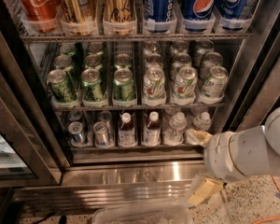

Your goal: Pick blue plastic bottle from bottom shelf of fridge

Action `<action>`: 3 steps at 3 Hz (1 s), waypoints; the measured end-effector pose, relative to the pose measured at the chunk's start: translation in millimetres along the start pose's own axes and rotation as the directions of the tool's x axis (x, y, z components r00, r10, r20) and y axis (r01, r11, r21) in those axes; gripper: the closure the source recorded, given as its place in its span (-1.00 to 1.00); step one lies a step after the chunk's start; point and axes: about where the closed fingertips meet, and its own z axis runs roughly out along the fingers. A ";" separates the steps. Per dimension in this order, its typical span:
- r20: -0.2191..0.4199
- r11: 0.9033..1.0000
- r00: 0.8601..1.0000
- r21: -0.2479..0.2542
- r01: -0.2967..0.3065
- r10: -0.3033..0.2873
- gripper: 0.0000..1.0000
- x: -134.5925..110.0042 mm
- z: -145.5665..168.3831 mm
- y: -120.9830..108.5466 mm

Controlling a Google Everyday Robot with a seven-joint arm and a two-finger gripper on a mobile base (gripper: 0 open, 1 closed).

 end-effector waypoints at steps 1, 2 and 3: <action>0.000 1.000 1.000 -0.001 0.000 0.000 -1.00 0.2 0.3 0.2; 0.020 1.000 1.000 0.011 -0.016 0.016 -1.00 4.3 6.1 5.5; 0.039 0.997 0.997 0.043 -0.061 0.059 -1.00 19.1 32.3 23.2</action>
Offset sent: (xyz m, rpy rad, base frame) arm -0.0069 -0.0007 -0.0210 0.0575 -0.0122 -0.0368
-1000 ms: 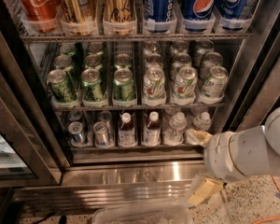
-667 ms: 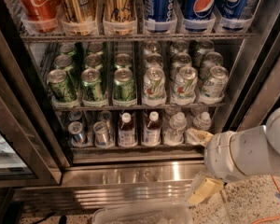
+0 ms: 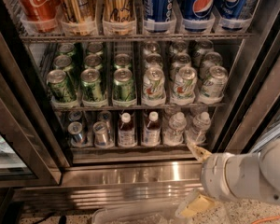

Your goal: Pick blue plastic bottle from bottom shelf of fridge

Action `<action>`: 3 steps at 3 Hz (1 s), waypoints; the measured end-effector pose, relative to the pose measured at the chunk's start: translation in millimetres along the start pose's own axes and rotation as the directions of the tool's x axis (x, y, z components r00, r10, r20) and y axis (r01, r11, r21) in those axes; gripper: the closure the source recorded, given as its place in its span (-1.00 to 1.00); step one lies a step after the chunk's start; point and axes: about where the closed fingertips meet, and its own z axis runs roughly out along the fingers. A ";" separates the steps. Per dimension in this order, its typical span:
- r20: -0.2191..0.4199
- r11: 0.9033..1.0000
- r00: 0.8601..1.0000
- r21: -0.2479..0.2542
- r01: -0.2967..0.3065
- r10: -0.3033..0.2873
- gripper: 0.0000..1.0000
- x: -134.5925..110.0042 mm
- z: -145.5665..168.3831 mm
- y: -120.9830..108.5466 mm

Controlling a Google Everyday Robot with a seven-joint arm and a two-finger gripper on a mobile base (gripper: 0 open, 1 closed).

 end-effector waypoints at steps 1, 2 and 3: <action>0.035 0.998 0.999 0.058 -0.014 0.012 -1.00 12.1 32.1 4.2; 0.080 0.998 0.997 0.065 -0.023 0.018 -1.00 19.5 61.8 7.1; 0.122 0.998 0.991 0.024 -0.058 0.055 -1.00 29.9 74.7 9.3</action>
Offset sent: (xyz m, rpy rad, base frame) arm 0.0247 0.0285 -0.0986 0.1357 -0.0748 -0.0362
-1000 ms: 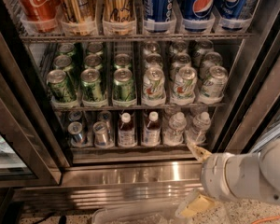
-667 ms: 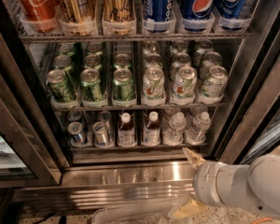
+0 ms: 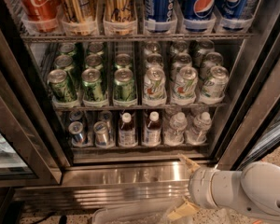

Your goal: Pick blue plastic bottle from bottom shelf of fridge

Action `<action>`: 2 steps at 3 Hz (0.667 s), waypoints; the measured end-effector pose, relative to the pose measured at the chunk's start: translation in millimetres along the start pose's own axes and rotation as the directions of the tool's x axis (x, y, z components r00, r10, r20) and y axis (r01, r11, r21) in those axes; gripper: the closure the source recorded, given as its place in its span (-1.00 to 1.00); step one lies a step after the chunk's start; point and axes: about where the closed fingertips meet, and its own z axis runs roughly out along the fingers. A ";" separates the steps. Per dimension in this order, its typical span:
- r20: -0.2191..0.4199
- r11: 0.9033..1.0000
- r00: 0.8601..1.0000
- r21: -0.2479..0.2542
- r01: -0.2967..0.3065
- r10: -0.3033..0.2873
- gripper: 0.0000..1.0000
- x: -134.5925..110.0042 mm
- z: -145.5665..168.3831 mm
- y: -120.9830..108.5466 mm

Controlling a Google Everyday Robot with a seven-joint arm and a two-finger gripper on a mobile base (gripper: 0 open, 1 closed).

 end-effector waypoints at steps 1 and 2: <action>0.000 1.000 1.000 0.000 0.000 0.000 -1.00 0.0 0.0 0.0; 0.053 0.999 0.998 0.041 -0.020 0.018 -1.00 -1.0 3.1 -0.9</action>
Offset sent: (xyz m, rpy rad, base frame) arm 0.0060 0.0028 -0.0033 0.1548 -0.1079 -0.0888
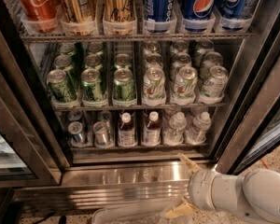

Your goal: Pick blue plastic bottle from bottom shelf of fridge

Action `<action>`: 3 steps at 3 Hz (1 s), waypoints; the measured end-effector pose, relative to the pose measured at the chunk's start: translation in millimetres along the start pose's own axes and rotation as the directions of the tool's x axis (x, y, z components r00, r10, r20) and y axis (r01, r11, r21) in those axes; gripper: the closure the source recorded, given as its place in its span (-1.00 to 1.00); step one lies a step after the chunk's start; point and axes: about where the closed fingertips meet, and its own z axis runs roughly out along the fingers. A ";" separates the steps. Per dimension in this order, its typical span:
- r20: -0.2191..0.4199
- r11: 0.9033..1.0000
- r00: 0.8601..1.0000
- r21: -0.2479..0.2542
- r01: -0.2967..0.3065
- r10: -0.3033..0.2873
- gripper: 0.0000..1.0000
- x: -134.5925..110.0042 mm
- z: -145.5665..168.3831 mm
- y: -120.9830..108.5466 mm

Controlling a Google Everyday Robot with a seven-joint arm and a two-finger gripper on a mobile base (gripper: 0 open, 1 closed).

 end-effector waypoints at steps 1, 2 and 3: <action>0.086 0.996 0.996 0.093 -0.014 0.006 -1.00 -9.0 11.6 -9.2; 0.148 0.986 0.989 0.165 -0.003 -0.022 -1.00 -23.9 28.1 -24.2; 0.199 0.976 0.979 0.219 -0.015 -0.030 -1.00 -40.1 41.0 -33.7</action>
Offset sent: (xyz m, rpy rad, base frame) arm 0.0644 0.0397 0.0116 0.1683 -0.2903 -0.1137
